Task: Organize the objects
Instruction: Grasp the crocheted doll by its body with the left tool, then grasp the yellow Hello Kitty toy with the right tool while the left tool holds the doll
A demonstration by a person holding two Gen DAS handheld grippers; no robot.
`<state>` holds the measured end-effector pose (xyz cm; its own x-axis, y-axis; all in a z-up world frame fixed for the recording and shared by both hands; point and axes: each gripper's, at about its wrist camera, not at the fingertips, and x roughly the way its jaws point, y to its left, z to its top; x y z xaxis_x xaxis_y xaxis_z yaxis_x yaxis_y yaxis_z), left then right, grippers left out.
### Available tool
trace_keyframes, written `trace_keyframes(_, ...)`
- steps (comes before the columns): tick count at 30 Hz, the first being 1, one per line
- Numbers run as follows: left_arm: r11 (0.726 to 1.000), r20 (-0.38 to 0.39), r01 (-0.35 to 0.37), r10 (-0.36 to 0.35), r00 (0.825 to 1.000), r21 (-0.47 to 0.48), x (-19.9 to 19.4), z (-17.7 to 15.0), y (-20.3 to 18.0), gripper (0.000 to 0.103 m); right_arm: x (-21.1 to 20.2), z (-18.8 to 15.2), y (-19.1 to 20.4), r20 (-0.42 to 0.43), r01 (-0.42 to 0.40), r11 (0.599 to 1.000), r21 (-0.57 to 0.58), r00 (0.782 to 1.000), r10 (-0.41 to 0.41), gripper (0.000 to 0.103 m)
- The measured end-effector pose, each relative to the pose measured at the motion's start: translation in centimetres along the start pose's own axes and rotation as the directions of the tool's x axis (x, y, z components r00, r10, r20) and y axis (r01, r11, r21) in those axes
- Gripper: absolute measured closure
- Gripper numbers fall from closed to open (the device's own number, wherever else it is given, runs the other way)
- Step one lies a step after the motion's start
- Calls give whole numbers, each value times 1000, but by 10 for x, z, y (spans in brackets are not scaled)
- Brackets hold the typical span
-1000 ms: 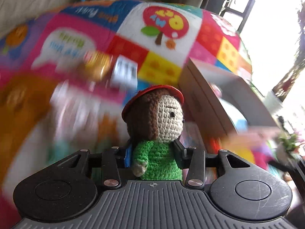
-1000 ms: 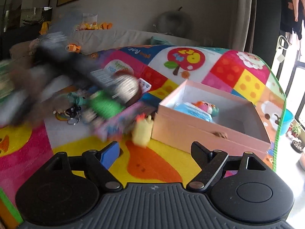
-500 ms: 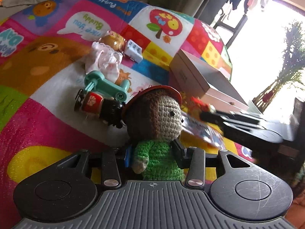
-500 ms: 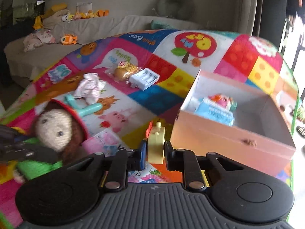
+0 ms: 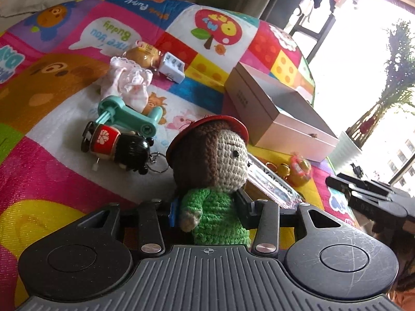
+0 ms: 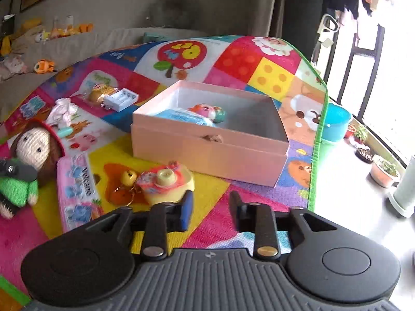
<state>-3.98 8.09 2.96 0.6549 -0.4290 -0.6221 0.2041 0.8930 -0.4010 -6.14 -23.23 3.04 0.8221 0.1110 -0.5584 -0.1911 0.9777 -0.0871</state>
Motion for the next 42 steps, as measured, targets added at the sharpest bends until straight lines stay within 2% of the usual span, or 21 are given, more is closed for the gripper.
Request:
trace_keyframes(3, 1000, -3, -8, 8, 1000, 0, 1, 0, -1, 56, 0, -1, 6, 22, -62, 998, 5, 998, 62, 46)
trace_keyframes(4, 1000, -5, -12, 12, 1000, 3, 1, 0, -2, 56, 2, 0, 10, 32, -73, 997, -12, 997, 73, 45)
trace_keyframes(8, 1000, -10, -21, 21, 1000, 9, 2, 1, -4, 56, 24, 12, 15, 18, -107, 991, -86, 994, 109, 45)
trace_keyframes(12, 1000, -6, -17, 17, 1000, -3, 1, 0, -2, 56, 50, 25, 3, -73, -157, 987, 37, 985, 159, 44)
trace_keyframes(16, 1000, -5, -4, 4, 1000, -16, 2, 1, 1, 55, 45, 13, 11, -95, -229, 968, 106, 966, 239, 43)
trace_keyframes(19, 1000, 1, 1, -1, 1000, -25, 3, 2, 4, 55, 29, 2, 34, -80, -238, 970, 45, 967, 241, 43)
trace_keyframes(22, 1000, 5, 1, -1, 1000, -28, 4, 2, 4, 55, 11, -2, 49, -87, -349, 937, -1, 933, 348, 43)
trace_keyframes(23, 1000, 5, 0, 1, 1000, -27, 4, 1, 3, 55, 5, -2, 53, -72, -353, 935, -41, 934, 350, 43)
trace_keyframes(26, 1000, 8, 0, 0, 1000, -31, 4, 1, 3, 55, -7, 2, 57, 8, -279, 947, -157, 959, 283, 35)
trace_keyframes(28, 1000, 8, 0, 0, 1000, -30, 4, 1, 4, 55, -4, 7, 52, 29, -222, 958, -182, 972, 231, 32)
trace_keyframes(30, 1000, 8, 1, 0, 1000, -31, 4, 1, 4, 55, 5, 13, 37, 28, -180, 972, -153, 982, 187, 32)
trace_keyframes(33, 999, 9, 2, -2, 1000, -32, 3, 0, 4, 55, 18, 20, 14, 12, -136, 989, -52, 991, 137, 33)
trace_keyframes(35, 999, 11, 5, -5, 1000, -35, 3, 1, 5, 55, 23, 22, 0, 17, -104, 994, 18, 995, 103, 36)
trace_keyframes(37, 999, 11, 6, -5, 1000, -35, 3, 1, 5, 55, 29, 20, -11, 12, -49, 997, 62, 999, 49, 49)
trace_keyframes(40, 999, 12, 6, -5, 1000, -35, 3, 1, 5, 55, 51, 15, -24, -23, 62, 995, 81, 998, -61, 52)
trace_keyframes(42, 999, 14, 6, -5, 1000, -35, 3, 1, 5, 55, 63, 14, -35, -73, 39, 991, 131, 997, -30, 56)
